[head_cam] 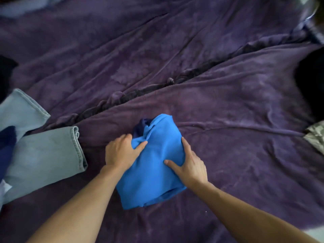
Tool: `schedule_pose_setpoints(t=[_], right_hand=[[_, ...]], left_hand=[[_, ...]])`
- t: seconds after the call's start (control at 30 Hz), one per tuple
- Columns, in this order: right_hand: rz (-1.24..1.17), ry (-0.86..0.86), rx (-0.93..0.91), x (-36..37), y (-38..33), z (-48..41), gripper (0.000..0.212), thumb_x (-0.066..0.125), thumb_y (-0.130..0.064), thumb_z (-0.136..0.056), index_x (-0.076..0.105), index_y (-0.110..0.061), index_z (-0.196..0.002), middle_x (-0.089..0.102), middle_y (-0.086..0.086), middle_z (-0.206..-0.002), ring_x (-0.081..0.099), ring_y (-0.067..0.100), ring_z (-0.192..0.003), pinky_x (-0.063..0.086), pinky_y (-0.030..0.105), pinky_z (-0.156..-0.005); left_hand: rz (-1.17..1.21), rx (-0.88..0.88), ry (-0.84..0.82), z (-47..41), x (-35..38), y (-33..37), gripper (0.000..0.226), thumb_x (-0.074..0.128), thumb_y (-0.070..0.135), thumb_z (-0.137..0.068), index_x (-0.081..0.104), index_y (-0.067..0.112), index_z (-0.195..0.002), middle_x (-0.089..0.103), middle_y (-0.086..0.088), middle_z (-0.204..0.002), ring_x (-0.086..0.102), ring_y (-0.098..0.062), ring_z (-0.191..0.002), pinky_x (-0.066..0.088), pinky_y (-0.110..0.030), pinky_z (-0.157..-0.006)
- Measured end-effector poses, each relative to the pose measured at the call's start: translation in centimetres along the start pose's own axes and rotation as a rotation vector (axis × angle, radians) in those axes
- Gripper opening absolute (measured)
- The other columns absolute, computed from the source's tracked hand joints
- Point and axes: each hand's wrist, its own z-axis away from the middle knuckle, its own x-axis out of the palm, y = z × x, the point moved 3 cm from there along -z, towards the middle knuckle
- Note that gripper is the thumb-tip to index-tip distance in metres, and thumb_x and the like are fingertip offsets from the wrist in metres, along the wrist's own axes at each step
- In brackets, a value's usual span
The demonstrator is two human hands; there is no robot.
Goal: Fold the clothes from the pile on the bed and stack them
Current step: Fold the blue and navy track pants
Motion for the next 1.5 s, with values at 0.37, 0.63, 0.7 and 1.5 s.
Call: schedule_pose_setpoints(t=[0.37, 0.63, 0.7, 1.5], right_hand=[[0.227, 0.001, -0.084, -18.0, 13.5, 6.4, 0.091, 0.045, -0.081, -0.075, 0.002, -0.049, -0.148, 0.051, -0.007, -0.116, 0.062, 0.027, -0.097, 0.047, 0.038, -0.078], [0.225, 0.094, -0.097, -35.6, 26.2, 4.1, 0.091, 0.042, -0.082, -0.075, 0.0, -0.049, -0.149, 0.05, -0.006, -0.131, 0.061, 0.025, -0.106, 0.049, 0.038, -0.082], [0.221, 0.13, -0.106, -39.2, 27.7, 3.1, 0.091, 0.041, -0.083, -0.075, 0.0, -0.049, -0.148, 0.052, -0.005, -0.125, 0.062, 0.025, -0.102, 0.05, 0.039, -0.08], [0.106, 0.452, -0.164, -57.4, 21.9, -32.2, 0.092, 0.058, -0.076, -0.071, 0.018, -0.044, -0.147, 0.047, 0.0, -0.143, 0.051, 0.029, -0.123, 0.046, 0.042, -0.092]], left_hand=[[0.07, 0.027, 0.029, 8.9, -3.8, 20.5, 0.048, 0.075, 0.05, -0.072, 0.048, 0.013, -0.058, 0.057, -0.003, -0.058, 0.059, -0.031, -0.052, 0.039, -0.03, -0.045], [0.202, 0.024, 0.13, 7.4, -6.5, 42.2, 0.047, 0.064, 0.055, -0.081, 0.046, 0.015, -0.063, 0.06, 0.0, -0.064, 0.06, -0.026, -0.058, 0.034, -0.029, -0.051], [0.227, 0.043, 0.158, 6.1, -7.9, 45.9, 0.048, 0.062, 0.055, -0.082, 0.041, 0.016, -0.062, 0.058, 0.0, -0.064, 0.058, -0.026, -0.058, 0.031, -0.028, -0.051], [0.081, 0.19, 0.48, -33.2, -15.9, 58.8, 0.047, 0.053, 0.055, -0.088, 0.055, 0.008, -0.092, 0.061, -0.015, -0.101, 0.057, -0.039, -0.093, 0.033, -0.041, -0.067]])
